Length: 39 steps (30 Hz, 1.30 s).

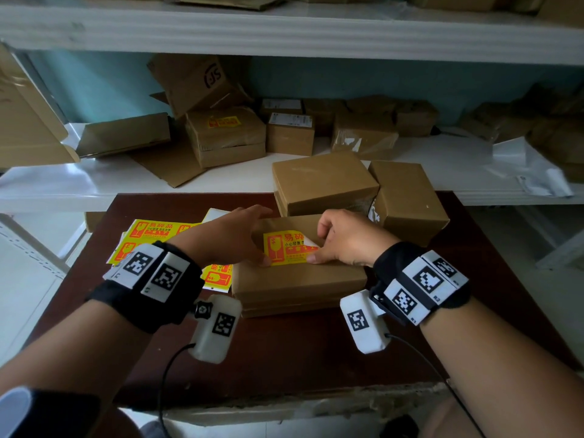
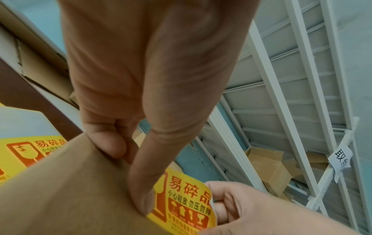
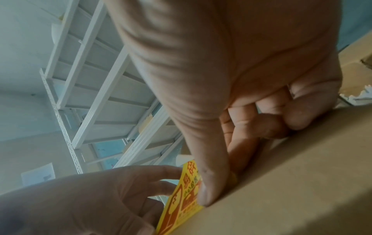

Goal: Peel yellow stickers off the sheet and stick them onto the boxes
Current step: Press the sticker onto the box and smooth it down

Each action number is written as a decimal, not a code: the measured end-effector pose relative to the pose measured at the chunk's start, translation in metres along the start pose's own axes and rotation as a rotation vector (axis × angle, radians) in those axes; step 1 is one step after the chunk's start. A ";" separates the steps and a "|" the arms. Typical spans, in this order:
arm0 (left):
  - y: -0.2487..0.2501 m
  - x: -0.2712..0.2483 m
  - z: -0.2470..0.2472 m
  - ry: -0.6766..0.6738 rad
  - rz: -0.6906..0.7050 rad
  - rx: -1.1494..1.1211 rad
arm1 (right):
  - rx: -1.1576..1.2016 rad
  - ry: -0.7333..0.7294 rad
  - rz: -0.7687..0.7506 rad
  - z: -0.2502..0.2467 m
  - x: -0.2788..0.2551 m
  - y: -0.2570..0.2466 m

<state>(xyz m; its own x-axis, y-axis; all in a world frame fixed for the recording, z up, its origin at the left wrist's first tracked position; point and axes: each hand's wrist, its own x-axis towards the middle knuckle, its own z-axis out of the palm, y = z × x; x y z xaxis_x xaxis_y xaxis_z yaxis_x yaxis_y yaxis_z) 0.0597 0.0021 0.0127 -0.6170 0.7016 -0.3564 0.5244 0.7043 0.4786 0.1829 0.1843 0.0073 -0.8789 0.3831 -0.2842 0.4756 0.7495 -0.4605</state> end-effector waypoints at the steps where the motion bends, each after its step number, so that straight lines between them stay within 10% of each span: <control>1: 0.000 0.000 0.000 -0.002 -0.003 -0.001 | 0.015 -0.003 0.001 0.000 0.001 0.002; 25: 0.000 0.000 0.000 -0.008 0.007 -0.023 | 0.037 -0.019 0.113 -0.020 0.000 0.014; 33: -0.017 -0.014 0.000 0.216 -0.019 -0.123 | 0.299 -0.074 0.172 -0.035 -0.010 0.026; 39: -0.012 -0.019 0.007 0.016 -0.172 -0.147 | 0.304 -0.189 0.154 -0.016 -0.013 0.017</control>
<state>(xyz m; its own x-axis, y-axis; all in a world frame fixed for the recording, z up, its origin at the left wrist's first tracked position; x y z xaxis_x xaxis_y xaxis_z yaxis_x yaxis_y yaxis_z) 0.0690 -0.0188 0.0078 -0.6999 0.5701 -0.4303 0.3205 0.7890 0.5241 0.2015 0.2009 0.0163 -0.7879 0.3508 -0.5062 0.6152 0.4863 -0.6205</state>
